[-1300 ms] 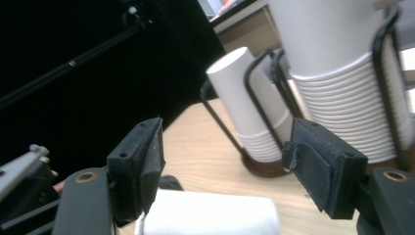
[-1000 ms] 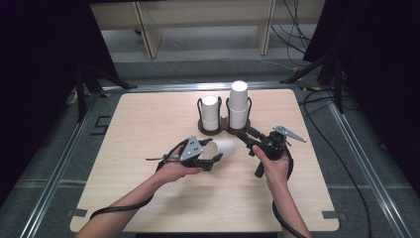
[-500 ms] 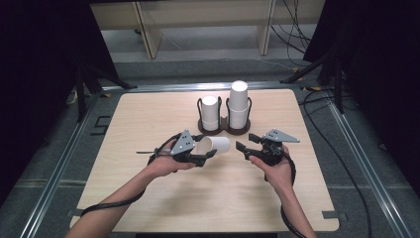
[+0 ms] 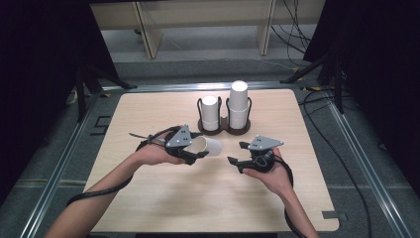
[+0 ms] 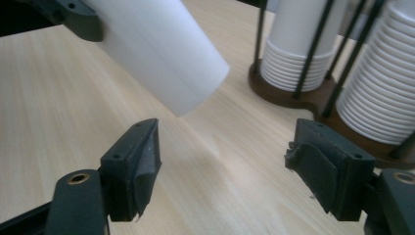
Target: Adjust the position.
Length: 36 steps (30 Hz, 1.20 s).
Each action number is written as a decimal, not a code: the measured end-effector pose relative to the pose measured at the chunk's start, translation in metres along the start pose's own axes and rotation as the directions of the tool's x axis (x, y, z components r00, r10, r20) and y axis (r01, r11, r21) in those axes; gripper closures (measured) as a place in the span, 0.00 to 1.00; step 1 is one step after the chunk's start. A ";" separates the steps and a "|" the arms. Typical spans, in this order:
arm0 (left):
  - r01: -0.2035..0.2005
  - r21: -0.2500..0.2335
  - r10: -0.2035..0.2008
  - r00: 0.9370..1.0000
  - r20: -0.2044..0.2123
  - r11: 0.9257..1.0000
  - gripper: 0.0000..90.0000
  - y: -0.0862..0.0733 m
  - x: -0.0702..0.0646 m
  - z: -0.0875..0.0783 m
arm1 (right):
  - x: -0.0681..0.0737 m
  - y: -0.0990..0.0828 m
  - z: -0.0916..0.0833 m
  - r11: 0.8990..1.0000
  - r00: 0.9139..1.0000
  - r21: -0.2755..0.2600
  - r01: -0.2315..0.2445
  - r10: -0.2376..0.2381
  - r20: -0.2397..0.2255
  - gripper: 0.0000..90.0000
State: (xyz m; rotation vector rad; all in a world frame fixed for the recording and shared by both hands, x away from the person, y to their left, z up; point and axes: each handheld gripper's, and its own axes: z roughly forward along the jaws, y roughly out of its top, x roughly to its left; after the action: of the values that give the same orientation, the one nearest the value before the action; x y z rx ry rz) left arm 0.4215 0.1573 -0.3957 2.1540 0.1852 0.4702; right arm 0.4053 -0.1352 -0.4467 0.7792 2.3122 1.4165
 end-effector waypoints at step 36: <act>-0.302 0.218 0.251 0.939 0.234 0.928 0.41 0.042 -0.014 0.009 | 0.034 0.012 0.028 0.974 0.963 0.015 0.224 -0.219 -0.158 0.24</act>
State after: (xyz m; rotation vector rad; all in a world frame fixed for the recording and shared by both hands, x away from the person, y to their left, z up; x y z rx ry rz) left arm 0.4108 0.1217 -0.3706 2.4755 -0.1894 0.3992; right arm 0.3961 -0.0903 -0.4482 0.4137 2.4545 1.3857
